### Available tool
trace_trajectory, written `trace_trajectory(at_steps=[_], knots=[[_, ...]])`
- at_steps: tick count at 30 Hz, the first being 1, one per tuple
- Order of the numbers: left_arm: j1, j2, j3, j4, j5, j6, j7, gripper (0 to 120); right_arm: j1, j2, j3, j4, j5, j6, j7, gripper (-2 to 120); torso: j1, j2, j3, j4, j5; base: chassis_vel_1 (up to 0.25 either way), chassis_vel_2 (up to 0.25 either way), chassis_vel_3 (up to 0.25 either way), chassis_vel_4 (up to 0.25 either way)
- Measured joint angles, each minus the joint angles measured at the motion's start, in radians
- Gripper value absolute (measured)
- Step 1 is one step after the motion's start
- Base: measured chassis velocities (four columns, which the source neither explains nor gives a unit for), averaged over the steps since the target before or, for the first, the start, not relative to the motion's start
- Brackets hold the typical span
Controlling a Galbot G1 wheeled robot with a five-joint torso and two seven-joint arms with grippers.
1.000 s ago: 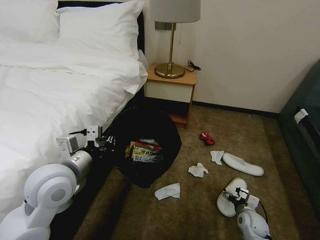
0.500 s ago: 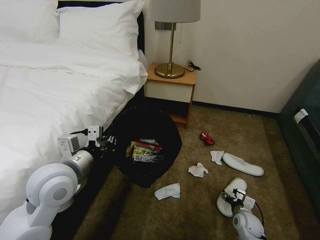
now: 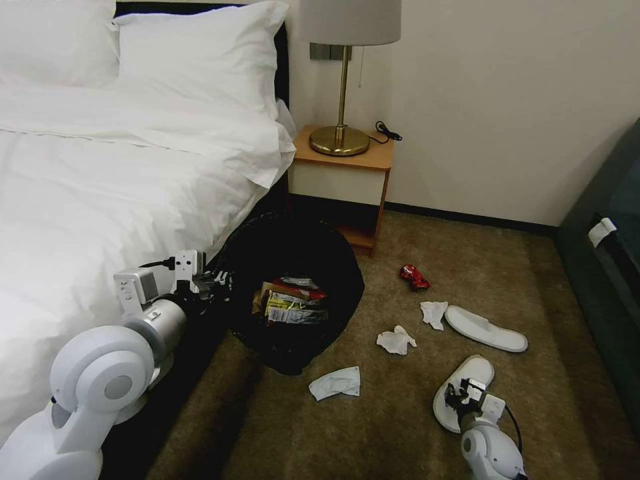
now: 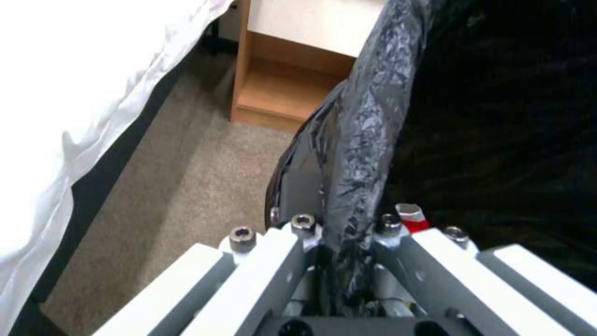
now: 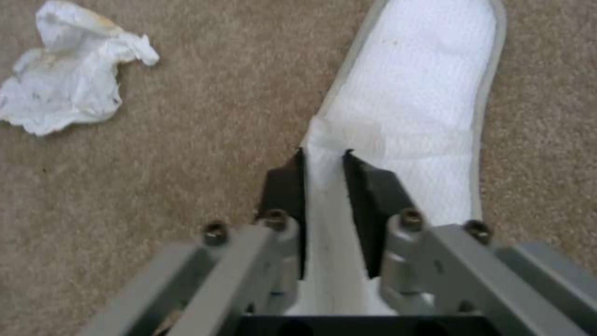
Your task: Pick up the trash bin, then pick up the garbage on the floor and place it into the trash bin.
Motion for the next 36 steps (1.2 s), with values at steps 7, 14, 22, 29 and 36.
trace_trajectory(at_steps=[7,14,22,29,36], knots=[[-0.001,0.002,0.001,0.000,-0.002,0.000,-0.001,1,-0.004,-0.007,0.006,0.009,0.012,0.000,0.008,0,0.000,0.000,0.000,0.0000,0.0000,0.000,0.000,0.000,0.000],[-0.009,0.002,0.010,0.001,-0.002,0.000,-0.001,1,-0.002,-0.012,0.015,0.015,0.017,0.010,0.026,0,0.000,0.000,0.000,0.0000,0.0001,0.000,0.000,0.000,0.000],[-0.004,0.001,0.013,-0.007,-0.003,0.000,-0.001,1,-0.014,-0.036,0.020,0.052,0.029,0.023,0.048,0,0.000,0.000,0.000,0.0000,0.0002,0.000,0.000,0.000,0.000],[0.007,0.007,0.028,-0.018,0.001,0.000,-0.001,1,-0.055,-0.064,0.055,0.255,0.044,0.000,0.051,0,0.000,0.000,0.000,0.0000,0.0002,0.000,0.000,0.000,0.000],[0.009,0.007,0.048,-0.021,0.008,0.000,-0.001,1,-0.092,-0.124,0.125,0.573,0.113,-0.096,0.022,0,0.000,0.000,0.000,-0.0001,0.0003,0.000,0.000,0.000,0.000]])
